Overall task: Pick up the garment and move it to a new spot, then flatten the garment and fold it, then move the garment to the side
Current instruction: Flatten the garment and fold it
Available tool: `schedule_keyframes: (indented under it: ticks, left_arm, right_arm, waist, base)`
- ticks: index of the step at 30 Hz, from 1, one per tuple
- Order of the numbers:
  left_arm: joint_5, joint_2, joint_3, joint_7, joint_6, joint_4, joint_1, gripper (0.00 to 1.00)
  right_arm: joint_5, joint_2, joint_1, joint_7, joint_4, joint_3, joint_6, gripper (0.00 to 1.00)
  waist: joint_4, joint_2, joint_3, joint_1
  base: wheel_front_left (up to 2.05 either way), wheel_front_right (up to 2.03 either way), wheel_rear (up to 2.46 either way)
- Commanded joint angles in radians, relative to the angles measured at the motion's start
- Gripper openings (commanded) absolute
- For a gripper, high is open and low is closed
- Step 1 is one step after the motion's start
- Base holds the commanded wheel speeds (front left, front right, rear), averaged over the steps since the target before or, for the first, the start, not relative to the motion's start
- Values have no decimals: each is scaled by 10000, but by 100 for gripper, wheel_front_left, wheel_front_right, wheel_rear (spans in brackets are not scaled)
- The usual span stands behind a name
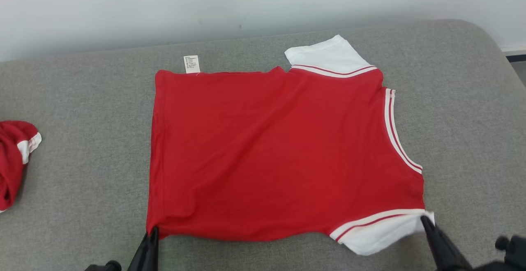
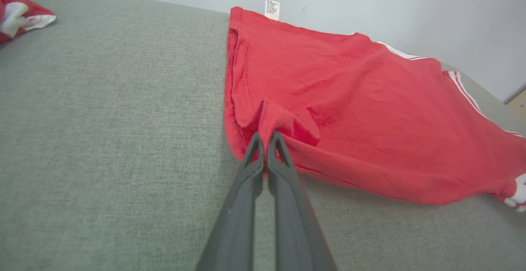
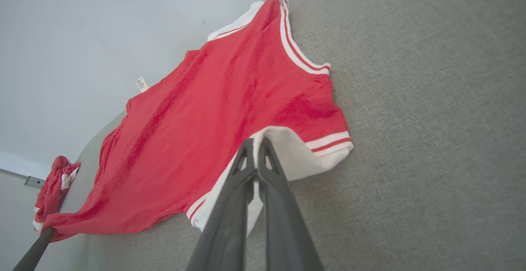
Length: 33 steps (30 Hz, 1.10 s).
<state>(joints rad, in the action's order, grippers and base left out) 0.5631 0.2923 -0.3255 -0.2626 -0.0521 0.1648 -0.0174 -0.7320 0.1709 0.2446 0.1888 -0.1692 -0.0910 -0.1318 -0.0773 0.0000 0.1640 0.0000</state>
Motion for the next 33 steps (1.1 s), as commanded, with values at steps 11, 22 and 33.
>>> schedule_keyframes:
  ticks: [11,22,33]
  left_arm:
    - [-210,97,-279,437,431,669,1849,0]
    - [-276,28,-305,522,704,2131,3626,0]
    - [-531,-156,-556,265,1021,3514,4765,0]
  right_arm:
    - [220,1023,-3347,554,1351,329,24,0]
    - [507,1342,-7421,-94,5472,1210,24,0]
    - [418,1321,-9368,-1510,8554,2185,24,33]
  waist:
    - [246,0,293,0]
    - [363,0,923,0]
    - [421,0,1125,0]
  base:
    - [0,0,0]
    - [0,0,0]
    - [0,0,0]
